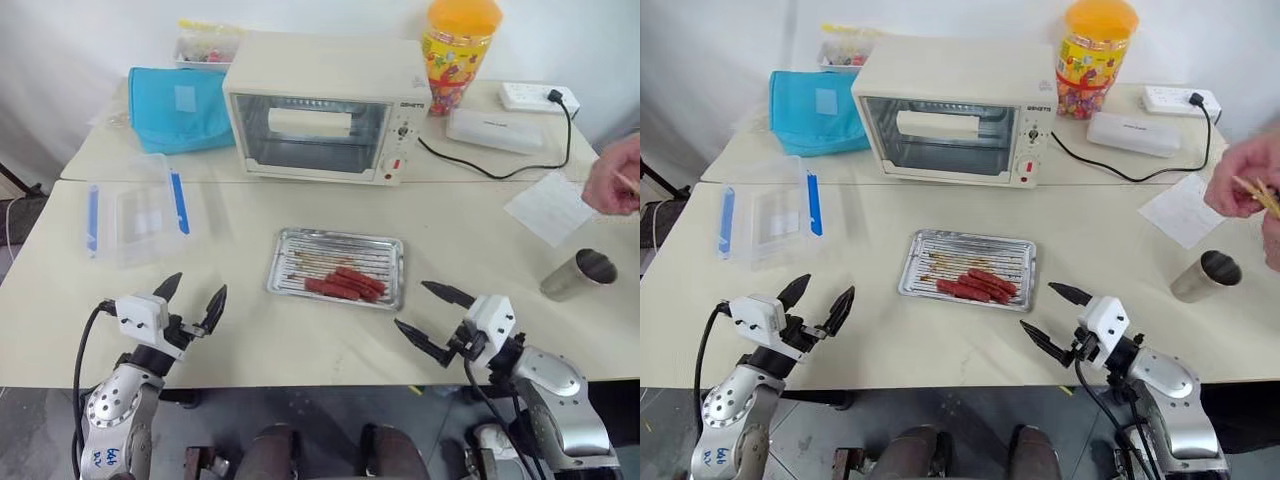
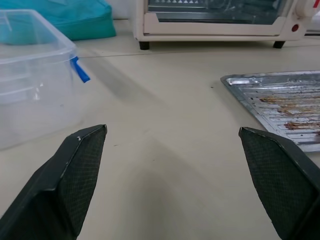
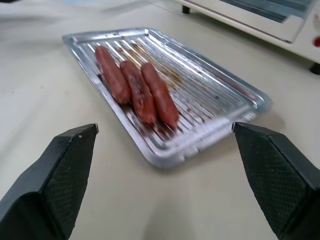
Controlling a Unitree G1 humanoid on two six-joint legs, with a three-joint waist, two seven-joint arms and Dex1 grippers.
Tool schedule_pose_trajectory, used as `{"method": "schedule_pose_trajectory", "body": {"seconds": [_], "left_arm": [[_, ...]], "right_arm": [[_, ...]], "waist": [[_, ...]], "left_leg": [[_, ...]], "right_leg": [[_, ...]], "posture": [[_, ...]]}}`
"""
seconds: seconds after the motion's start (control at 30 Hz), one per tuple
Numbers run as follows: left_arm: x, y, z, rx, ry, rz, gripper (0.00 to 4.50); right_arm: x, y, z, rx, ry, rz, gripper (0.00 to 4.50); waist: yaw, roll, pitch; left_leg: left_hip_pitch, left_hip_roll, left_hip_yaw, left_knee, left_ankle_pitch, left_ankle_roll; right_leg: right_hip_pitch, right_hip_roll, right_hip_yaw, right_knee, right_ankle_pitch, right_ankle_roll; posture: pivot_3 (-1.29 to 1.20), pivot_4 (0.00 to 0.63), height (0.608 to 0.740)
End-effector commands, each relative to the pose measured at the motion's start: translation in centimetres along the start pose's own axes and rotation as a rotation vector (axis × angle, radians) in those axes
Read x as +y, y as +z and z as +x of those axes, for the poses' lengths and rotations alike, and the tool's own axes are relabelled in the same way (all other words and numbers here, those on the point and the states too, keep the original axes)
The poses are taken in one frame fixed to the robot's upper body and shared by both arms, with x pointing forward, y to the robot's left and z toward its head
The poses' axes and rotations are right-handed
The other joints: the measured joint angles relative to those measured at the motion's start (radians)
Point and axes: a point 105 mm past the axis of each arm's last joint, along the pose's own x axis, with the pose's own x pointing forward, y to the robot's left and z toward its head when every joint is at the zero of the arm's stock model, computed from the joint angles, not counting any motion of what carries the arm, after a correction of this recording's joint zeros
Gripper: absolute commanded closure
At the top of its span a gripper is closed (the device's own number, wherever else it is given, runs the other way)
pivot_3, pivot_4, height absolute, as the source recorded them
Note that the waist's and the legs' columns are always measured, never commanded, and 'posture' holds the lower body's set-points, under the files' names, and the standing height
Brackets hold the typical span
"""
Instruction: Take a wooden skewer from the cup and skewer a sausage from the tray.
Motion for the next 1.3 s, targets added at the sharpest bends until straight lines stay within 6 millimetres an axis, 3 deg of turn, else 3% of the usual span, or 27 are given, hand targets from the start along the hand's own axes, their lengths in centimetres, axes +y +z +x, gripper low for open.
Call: {"method": "schedule_pose_trajectory", "body": {"seconds": [0.03, 0.4, 0.53, 0.7, 1.0, 1.3], "left_arm": [[0.2, 1.0, 0.0, -0.033, -0.007, 0.034, 0.01], [0.1, 1.0, 0.3, -0.035, -0.009, 0.033, 0.01], [0.2, 1.1, 0.4, -0.041, -0.001, 0.037, 0.01], [0.3, 1.1, 0.3, -0.044, 0.010, 0.040, 0.01], [0.1, 1.2, 0.1, -0.050, 0.023, 0.037, 0.01], [0.1, 1.1, 0.0, -0.054, 0.037, 0.036, 0.01]], "right_arm": [[-0.9, 0.9, 1.0, 0.012, -0.005, -0.048, 0.00], [-3.8, 2.0, 4.5, 0.107, -0.014, -0.191, 0.00], [-3.8, 2.0, 5.2, 0.130, 0.023, -0.204, 0.00], [-3.3, 2.0, 5.4, 0.170, 0.085, -0.204, 0.00], [-4.7, 1.2, 5.6, 0.254, 0.033, -0.207, 0.00], [-3.8, 1.8, 6.2, 0.235, 0.118, -0.200, 0.00]], "waist": [[0.000, 0.000, 0.000], [0.001, 0.000, 0.000], [0.002, 0.000, 0.000], [0.002, 0.000, 0.000], [0.000, 0.000, 0.000], [0.000, 0.000, 0.000]], "left_leg": [[0.000, 0.000, 0.000, 0.000, 0.000, 0.000], [0.000, 0.000, 0.000, 0.000, 0.000, 0.000], [-0.001, 0.000, 0.000, 0.000, 0.000, 0.000], [-0.001, 0.000, 0.000, 0.000, 0.000, 0.000], [-0.001, 0.000, 0.000, 0.000, 0.000, 0.000], [-0.001, 0.000, 0.000, 0.000, 0.000, 0.000]], "right_leg": [[0.000, 0.000, 0.000, 0.000, 0.000, 0.000], [-0.001, 0.000, -0.001, 0.001, 0.000, 0.000], [-0.001, 0.000, -0.001, 0.001, 0.000, 0.000], [-0.001, 0.000, -0.001, 0.001, 0.000, 0.000], [-0.001, 0.000, -0.002, 0.001, 0.000, 0.000], [-0.001, 0.000, -0.002, 0.000, 0.000, 0.000]], "posture": [[0.00, 0.150, 0.740], [0.00, 0.150, 0.740], [0.00, 0.150, 0.740], [0.00, 0.150, 0.740], [0.00, 0.150, 0.740], [0.00, 0.150, 0.740]]}}
